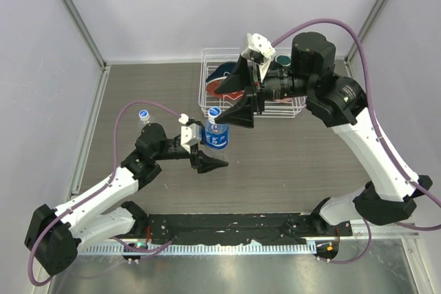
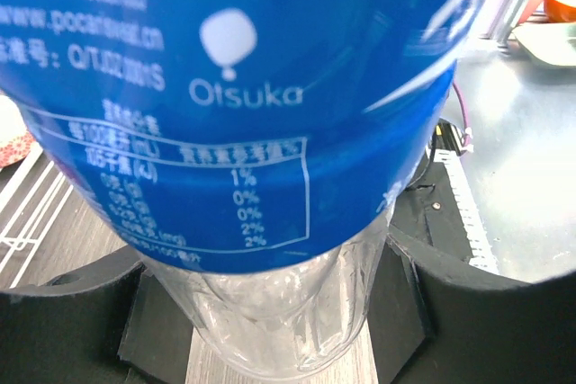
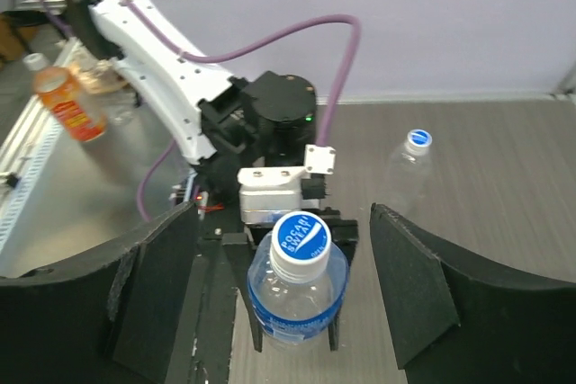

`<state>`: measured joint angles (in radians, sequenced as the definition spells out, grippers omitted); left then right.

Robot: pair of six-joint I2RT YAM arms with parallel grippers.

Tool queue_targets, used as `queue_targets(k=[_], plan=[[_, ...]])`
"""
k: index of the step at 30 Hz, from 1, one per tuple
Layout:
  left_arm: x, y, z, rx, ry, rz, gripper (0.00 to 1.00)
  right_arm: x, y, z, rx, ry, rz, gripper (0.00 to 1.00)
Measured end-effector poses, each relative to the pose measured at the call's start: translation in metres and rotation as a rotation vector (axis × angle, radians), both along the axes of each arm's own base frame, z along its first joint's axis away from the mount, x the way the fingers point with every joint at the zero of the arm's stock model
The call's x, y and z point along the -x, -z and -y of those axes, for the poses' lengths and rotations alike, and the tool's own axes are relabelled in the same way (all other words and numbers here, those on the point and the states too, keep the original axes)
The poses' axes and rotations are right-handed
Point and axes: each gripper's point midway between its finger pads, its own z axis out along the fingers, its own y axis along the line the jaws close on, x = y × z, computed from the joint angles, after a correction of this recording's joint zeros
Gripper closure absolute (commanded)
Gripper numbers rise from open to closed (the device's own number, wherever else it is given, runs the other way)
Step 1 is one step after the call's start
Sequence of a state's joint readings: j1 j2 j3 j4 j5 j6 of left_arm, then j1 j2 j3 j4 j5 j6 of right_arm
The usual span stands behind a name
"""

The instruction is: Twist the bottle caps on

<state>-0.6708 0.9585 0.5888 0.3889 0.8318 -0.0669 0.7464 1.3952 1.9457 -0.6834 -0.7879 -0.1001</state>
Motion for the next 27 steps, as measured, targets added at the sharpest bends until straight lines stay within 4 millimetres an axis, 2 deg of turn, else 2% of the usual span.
queue_targets(k=[4, 8, 13, 19, 21, 27], plan=[[0.004, -0.004, 0.001, 0.003, 0.028, 0.001, 1.00, 0.010, 0.004, -0.007, -0.006, -0.138, -0.019, 0.24], [0.007, -0.004, 0.001, 0.003, 0.043, 0.001, 1.00, 0.011, 0.015, -0.016, 0.004, -0.219, -0.053, 0.34], [0.007, -0.005, 0.001, 0.004, 0.045, -0.002, 1.00, 0.008, 0.027, -0.025, 0.019, -0.271, -0.088, 0.51], [0.007, -0.005, 0.001, 0.004, 0.044, -0.006, 1.00, 0.009, 0.028, -0.026, 0.013, -0.297, -0.094, 0.62], [0.007, -0.005, 0.001, 0.004, 0.043, -0.006, 1.00, 0.008, 0.027, -0.026, 0.007, -0.299, -0.089, 0.62], [0.006, -0.004, 0.001, 0.004, 0.032, -0.022, 1.00, 0.006, 0.031, -0.026, -0.004, -0.301, -0.089, 0.53]])
